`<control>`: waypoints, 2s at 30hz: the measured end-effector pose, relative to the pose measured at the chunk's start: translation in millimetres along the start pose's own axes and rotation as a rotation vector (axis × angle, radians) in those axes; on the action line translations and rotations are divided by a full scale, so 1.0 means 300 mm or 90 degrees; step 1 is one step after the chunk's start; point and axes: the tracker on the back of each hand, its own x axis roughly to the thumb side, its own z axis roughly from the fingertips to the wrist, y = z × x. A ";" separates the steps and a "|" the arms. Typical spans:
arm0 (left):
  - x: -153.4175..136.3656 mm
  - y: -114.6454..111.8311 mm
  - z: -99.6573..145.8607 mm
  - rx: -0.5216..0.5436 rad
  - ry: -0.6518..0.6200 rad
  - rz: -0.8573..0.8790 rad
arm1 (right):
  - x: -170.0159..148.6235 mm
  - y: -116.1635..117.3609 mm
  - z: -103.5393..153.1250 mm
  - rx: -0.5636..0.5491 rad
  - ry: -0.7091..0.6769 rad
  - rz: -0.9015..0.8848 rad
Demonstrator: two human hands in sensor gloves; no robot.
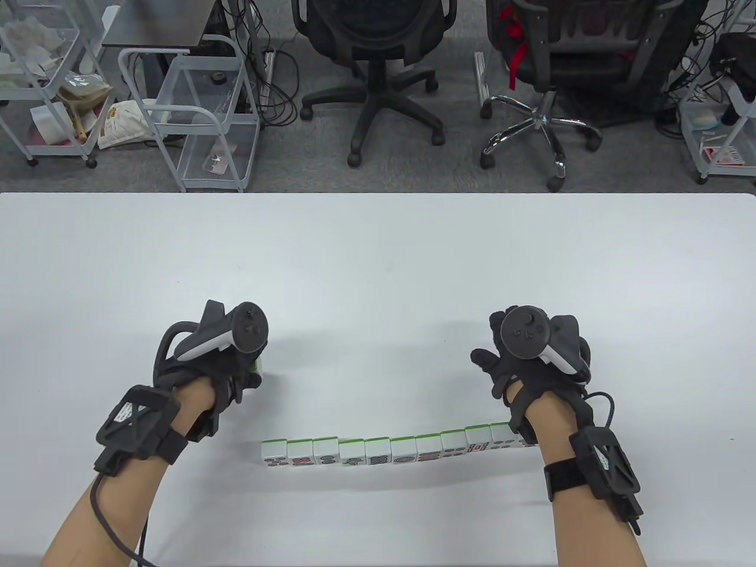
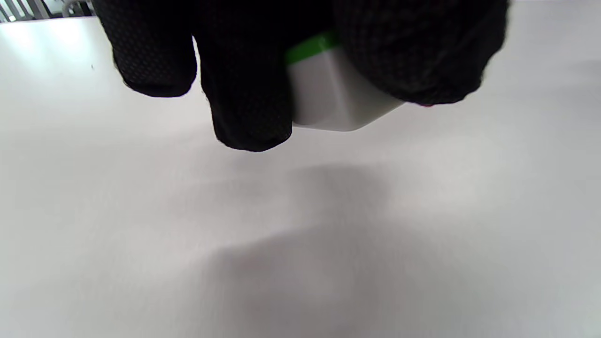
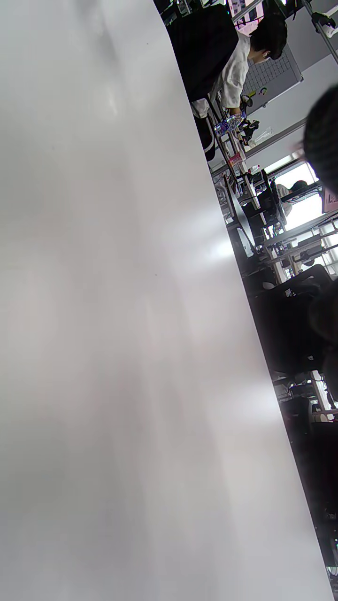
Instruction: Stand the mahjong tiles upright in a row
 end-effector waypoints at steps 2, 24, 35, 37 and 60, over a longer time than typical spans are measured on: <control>-0.007 -0.038 0.034 -0.048 -0.022 0.008 | 0.000 0.002 0.002 0.002 0.000 -0.003; 0.048 -0.206 0.108 -0.152 -0.136 0.080 | -0.004 0.004 0.015 0.022 -0.006 -0.016; 0.006 -0.207 0.075 -0.145 -0.137 0.155 | -0.003 0.006 0.017 0.026 -0.011 -0.023; 0.000 -0.209 0.076 -0.148 -0.136 0.160 | -0.002 0.006 0.017 0.026 -0.012 -0.025; 0.001 0.027 -0.056 0.133 0.091 0.356 | 0.088 0.052 -0.101 0.055 -0.034 -0.071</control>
